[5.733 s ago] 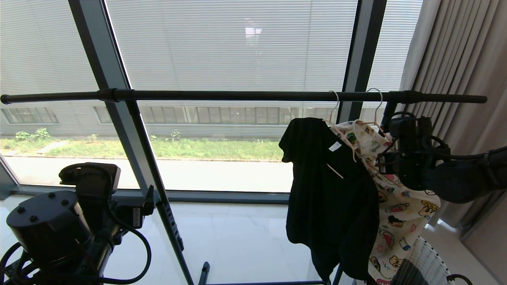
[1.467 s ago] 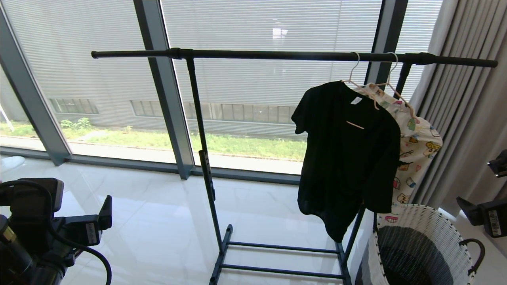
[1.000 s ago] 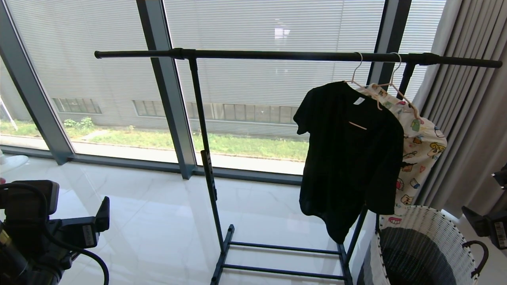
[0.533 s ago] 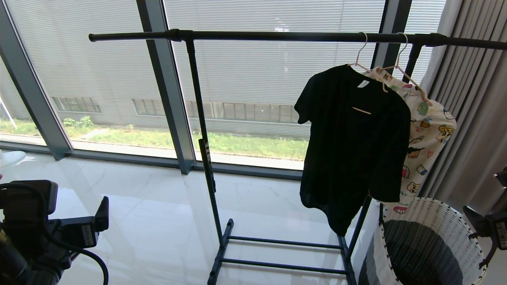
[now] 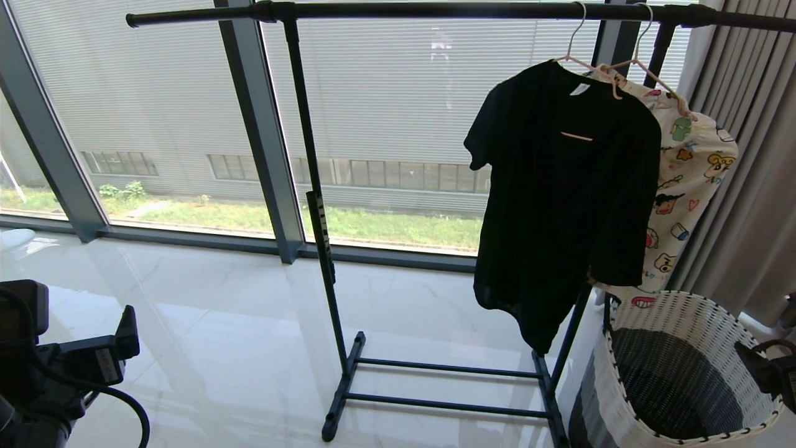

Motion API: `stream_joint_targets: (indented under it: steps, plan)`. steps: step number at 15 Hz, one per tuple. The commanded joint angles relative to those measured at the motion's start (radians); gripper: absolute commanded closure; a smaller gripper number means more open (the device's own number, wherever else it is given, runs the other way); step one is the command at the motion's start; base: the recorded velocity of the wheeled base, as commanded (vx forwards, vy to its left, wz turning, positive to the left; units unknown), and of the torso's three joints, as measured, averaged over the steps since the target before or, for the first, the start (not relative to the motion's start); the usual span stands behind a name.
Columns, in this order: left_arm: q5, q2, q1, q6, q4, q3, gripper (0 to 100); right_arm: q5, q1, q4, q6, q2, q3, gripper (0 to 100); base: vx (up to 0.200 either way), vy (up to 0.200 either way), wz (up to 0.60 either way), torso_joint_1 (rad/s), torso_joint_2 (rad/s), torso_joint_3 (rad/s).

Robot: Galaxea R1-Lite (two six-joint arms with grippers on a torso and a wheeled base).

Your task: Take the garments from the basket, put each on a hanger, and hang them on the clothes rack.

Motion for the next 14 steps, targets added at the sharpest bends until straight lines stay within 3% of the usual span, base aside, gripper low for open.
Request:
stream_joint_targets:
  steps: [1,4,5,7,9,11,14]
  plan:
    - [0.0,-0.069,0.038,0.001,0.0,0.0,0,0.0,-0.038,0.001,0.001,-0.074,0.04,0,0.0,0.0,0.0,-0.046,0.15,0.11]
    - [0.001,-0.244,0.1,0.003,0.037,0.0,0,0.0,-0.21,0.001,0.007,-0.191,0.089,0,0.0,0.0,0.0,-0.016,0.05,0.034]
    - [0.009,-0.339,0.141,0.003,0.112,0.0,0,0.002,-0.265,0.001,0.006,-0.258,0.119,0,0.0,0.0,0.0,0.0,0.0,0.0]
    - [0.012,-0.577,0.172,0.003,0.343,0.0,0,0.0,-0.332,0.004,0.004,-0.398,0.183,0,0.0,0.0,0.0,0.0,0.0,0.0]
    - [0.009,-0.968,0.172,0.038,0.747,0.0,0,0.003,-0.345,0.027,0.001,-0.596,0.271,0,0.0,0.0,0.0,0.0,0.0,0.0]
    - [0.021,-1.303,0.167,0.133,1.044,0.0,0,0.029,-0.338,0.088,-0.008,-0.775,0.323,0,0.0,0.0,0.0,0.0,0.0,0.0]
    - [0.129,-1.287,0.163,0.096,1.1,0.0,0,0.08,-0.331,0.257,-0.022,-1.021,0.356,0,0.0,0.0,0.0,0.0,0.0,0.0]
